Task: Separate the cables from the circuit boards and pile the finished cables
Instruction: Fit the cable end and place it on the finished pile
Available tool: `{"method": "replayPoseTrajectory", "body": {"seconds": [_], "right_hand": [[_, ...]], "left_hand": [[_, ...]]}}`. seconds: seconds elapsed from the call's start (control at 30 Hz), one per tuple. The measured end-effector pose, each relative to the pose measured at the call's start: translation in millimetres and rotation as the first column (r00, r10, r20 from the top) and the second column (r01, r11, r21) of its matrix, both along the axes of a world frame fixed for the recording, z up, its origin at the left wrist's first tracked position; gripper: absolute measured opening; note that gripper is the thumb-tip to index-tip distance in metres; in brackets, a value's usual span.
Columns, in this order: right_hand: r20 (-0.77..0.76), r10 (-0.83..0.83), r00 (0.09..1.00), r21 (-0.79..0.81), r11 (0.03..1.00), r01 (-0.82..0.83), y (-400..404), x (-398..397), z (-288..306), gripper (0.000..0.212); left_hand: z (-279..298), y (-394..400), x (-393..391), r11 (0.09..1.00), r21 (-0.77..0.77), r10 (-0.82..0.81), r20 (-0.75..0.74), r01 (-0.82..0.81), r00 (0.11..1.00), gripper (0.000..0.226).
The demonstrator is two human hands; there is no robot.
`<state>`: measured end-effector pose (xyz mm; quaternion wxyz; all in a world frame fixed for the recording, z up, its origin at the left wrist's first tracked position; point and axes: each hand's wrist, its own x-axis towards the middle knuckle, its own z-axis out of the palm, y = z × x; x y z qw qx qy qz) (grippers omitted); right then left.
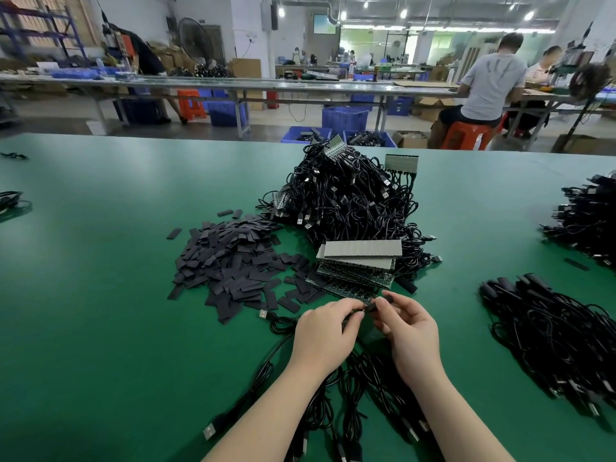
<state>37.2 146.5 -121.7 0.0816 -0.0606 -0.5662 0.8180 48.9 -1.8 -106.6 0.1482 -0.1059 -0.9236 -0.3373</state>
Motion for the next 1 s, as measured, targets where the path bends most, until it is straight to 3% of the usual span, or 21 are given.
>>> {"method": "replayPoseTrajectory", "body": {"seconds": [1.0], "right_hand": [[-0.013,0.052,0.999,0.106,0.993,-0.05,-1.6,3.1,4.4,0.016]], "left_hand": [[-1.6,-1.3,-2.3,1.0,0.01,0.005,0.017,-0.005,1.0,0.027]]}}
